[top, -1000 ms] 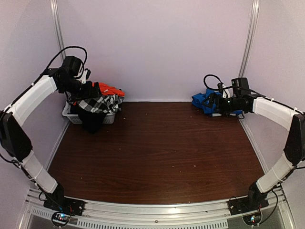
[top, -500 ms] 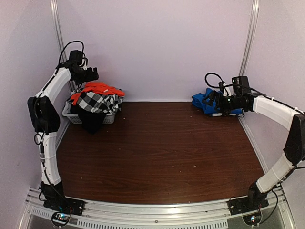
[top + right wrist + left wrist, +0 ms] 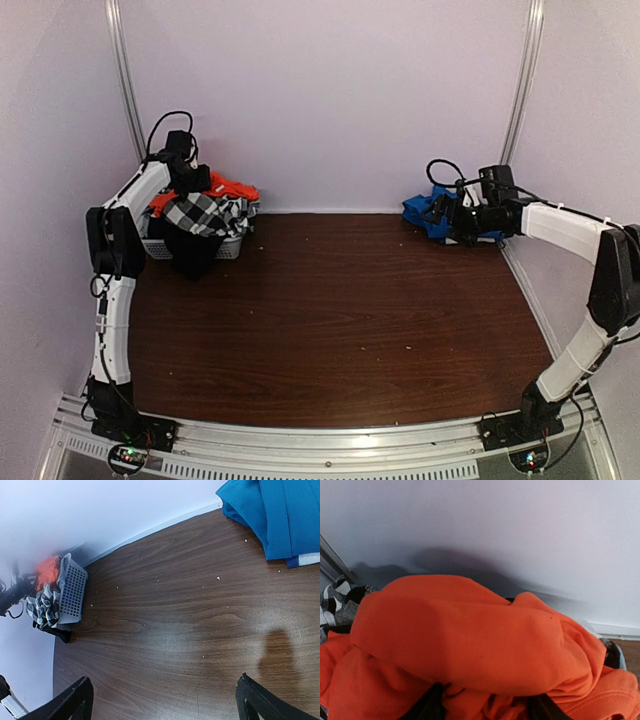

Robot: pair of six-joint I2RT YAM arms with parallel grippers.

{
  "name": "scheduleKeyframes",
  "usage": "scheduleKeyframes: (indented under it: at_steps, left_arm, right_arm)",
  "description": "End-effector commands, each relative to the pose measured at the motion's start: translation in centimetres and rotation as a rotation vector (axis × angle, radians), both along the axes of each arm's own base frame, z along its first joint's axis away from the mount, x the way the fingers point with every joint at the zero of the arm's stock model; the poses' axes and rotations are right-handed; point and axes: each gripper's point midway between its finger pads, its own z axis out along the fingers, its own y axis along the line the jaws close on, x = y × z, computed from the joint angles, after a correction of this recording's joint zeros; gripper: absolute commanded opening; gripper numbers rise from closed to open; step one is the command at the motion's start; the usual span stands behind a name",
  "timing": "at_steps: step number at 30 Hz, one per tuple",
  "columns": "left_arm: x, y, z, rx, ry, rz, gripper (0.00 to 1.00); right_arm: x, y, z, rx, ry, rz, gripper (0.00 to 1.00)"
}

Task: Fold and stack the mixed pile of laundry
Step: Pick up the crumpled T-shirt from the bin, then place the crumpled T-shirt at the center of the board.

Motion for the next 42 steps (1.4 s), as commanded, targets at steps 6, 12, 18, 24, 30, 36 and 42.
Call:
scheduleKeyframes:
  at_steps: [6,12,18,24,30,36,42]
  left_arm:
    - [1.1,-1.1,6.9,-0.071,-0.176,-0.041,0.00]
    - [-0.6,-0.6,16.5,-0.126,-0.357,-0.055,0.00]
    - [-2.4,-0.5,21.8,-0.161,-0.450,-0.064,0.00]
    - [-4.9,-2.3,27.1,-0.225,-0.549,-0.169,0.00]
    - [-10.1,-4.8,35.5,-0.348,-0.707,-0.318,0.00]
    - [-15.6,-12.0,36.4,-0.372,-0.638,-0.524,0.00]
    - [-22.6,-18.5,31.9,-0.305,-0.437,-0.684,0.00]
  right_arm:
    - [1.0,0.5,0.7,0.010,-0.001,0.019,1.00]
    - [0.8,1.0,0.7,0.018,-0.018,0.059,1.00]
    - [0.3,0.9,1.1,0.005,-0.035,0.093,1.00]
    - [-0.4,1.1,1.0,0.034,-0.042,0.100,1.00]
    - [-0.6,1.6,1.2,0.065,-0.052,0.127,1.00]
    - [-1.0,2.1,1.9,0.082,-0.066,0.158,1.00]
    - [-2.5,2.2,2.6,0.079,-0.073,0.188,1.00]
